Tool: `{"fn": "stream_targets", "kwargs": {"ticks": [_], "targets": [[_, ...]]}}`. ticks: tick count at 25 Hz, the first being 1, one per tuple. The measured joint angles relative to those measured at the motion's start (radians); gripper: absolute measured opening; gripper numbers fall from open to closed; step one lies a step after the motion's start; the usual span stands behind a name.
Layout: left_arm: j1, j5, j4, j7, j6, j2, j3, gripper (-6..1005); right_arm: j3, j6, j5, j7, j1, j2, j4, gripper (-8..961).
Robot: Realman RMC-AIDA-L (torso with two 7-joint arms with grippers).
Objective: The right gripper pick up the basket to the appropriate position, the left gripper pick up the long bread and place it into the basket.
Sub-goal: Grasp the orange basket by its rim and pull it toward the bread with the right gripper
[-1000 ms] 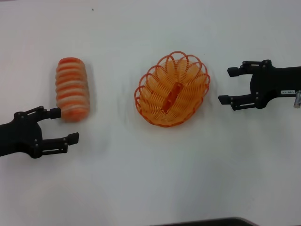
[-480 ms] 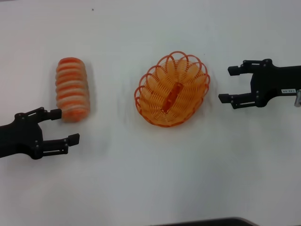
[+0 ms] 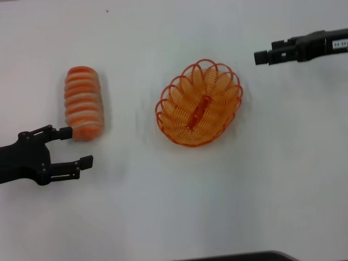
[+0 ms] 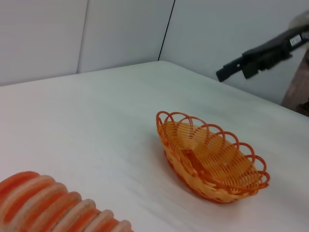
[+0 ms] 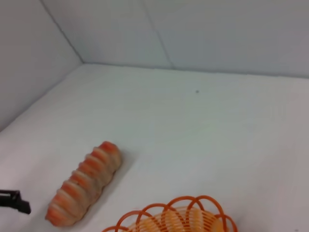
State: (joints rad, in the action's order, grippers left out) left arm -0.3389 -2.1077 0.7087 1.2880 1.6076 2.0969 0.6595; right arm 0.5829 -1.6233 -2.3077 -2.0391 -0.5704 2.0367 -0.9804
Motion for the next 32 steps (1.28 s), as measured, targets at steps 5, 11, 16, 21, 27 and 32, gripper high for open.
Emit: {"fn": "stream_targets", "kwargs": {"ticks": [5, 11, 16, 21, 27, 32], "targets": [[0.000, 0.000, 0.000, 0.000, 0.001, 0.000, 0.000, 934, 0.010, -0.011, -0.207, -0.200, -0.128, 0.002, -0.064, 841], [0.000, -0.001, 0.002, 0.001, 0.004, -0.001, 0.000, 934, 0.144, 0.043, -0.372, -0.216, -0.230, 0.031, -0.091, 836], [0.001, -0.002, 0.001, 0.001, 0.005, -0.002, 0.000, 934, 0.308, 0.109, -0.423, -0.203, -0.252, 0.048, -0.079, 832], [0.005, -0.002, 0.000, 0.001, 0.004, -0.002, 0.000, 934, 0.407, 0.195, -0.421, -0.200, -0.252, 0.054, -0.032, 828], [0.008, -0.002, 0.000, 0.000, 0.002, -0.001, 0.000, 934, 0.471, 0.286, -0.376, -0.203, -0.255, 0.056, 0.070, 823], [0.009, -0.003, 0.000, 0.000, 0.003, 0.000, 0.000, 934, 0.503, 0.331, -0.355, -0.201, -0.263, 0.056, 0.125, 819]]}}
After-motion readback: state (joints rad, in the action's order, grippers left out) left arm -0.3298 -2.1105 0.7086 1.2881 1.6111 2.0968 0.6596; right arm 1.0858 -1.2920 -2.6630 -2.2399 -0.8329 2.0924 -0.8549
